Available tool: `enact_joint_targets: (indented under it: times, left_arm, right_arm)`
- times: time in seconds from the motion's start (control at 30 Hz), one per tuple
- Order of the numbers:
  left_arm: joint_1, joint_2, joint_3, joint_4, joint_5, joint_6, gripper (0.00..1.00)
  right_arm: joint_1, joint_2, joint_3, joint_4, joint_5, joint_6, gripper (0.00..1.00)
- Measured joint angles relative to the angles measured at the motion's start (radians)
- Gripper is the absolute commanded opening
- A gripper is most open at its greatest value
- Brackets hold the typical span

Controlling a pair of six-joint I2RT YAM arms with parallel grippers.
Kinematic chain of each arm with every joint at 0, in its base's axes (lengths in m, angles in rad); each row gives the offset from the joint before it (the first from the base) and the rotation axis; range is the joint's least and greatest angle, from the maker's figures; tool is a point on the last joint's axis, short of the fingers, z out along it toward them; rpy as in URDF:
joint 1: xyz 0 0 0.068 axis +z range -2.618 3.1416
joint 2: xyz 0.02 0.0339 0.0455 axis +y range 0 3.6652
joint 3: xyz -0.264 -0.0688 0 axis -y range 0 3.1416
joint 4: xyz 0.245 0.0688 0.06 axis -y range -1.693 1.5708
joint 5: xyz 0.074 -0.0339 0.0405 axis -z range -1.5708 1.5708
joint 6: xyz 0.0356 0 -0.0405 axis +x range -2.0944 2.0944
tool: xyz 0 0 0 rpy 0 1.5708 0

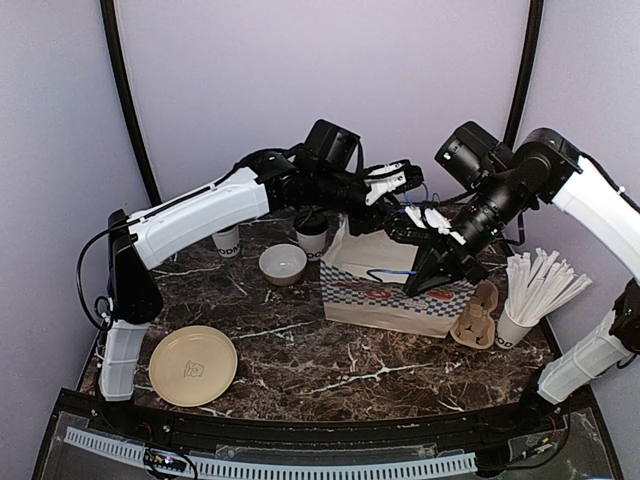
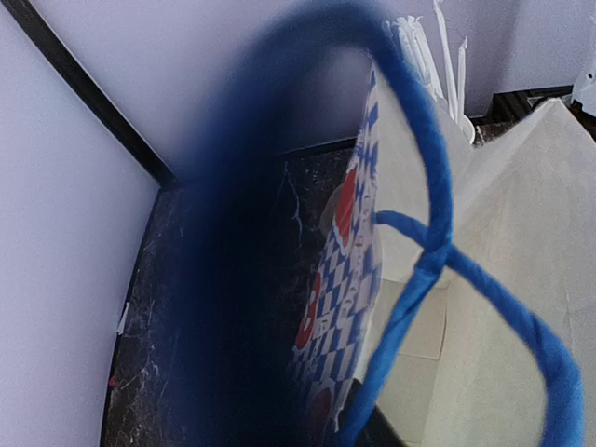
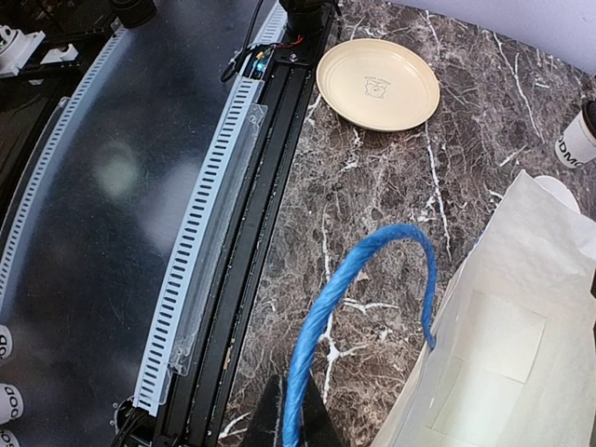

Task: Pack the takeout coffee

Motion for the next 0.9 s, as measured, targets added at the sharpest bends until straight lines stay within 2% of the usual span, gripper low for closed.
enact_joint_targets:
  times: [0.03,0.1,0.2,0.3,0.4,0.63,0.9]
  left_arm:
    - [0.000,0.000,0.005,-0.003,0.005,0.002,0.09]
    - [0.000,0.000,0.021,-0.011,0.014,0.004,0.01]
    - [0.000,0.000,0.035,-0.019,0.017,0.008,0.00]
    - [0.000,-0.001,0.035,-0.036,0.008,0.008,0.00]
    - [0.000,-0.014,0.026,-0.064,-0.021,0.008,0.00]
    - [0.005,-0.179,-0.106,-0.159,-0.121,-0.021,0.00]
    - [0.035,-0.352,-0.169,-0.267,-0.138,-0.104,0.00]
  right_arm:
    - [0.000,0.000,0.000,0.000,0.000,0.000,0.00]
    - [0.000,0.000,0.000,0.000,0.000,0.001,0.05]
    - [0.001,0.000,0.009,-0.004,-0.001,0.008,0.17]
    - [-0.004,0.000,0.034,-0.008,0.003,0.005,0.38]
    - [-0.045,-0.002,0.062,-0.011,-0.009,0.002,0.54]
    - [-0.281,-0.042,0.082,-0.006,-0.053,-0.039,0.57]
    - [-0.432,-0.043,0.039,-0.006,-0.079,-0.056,0.55]
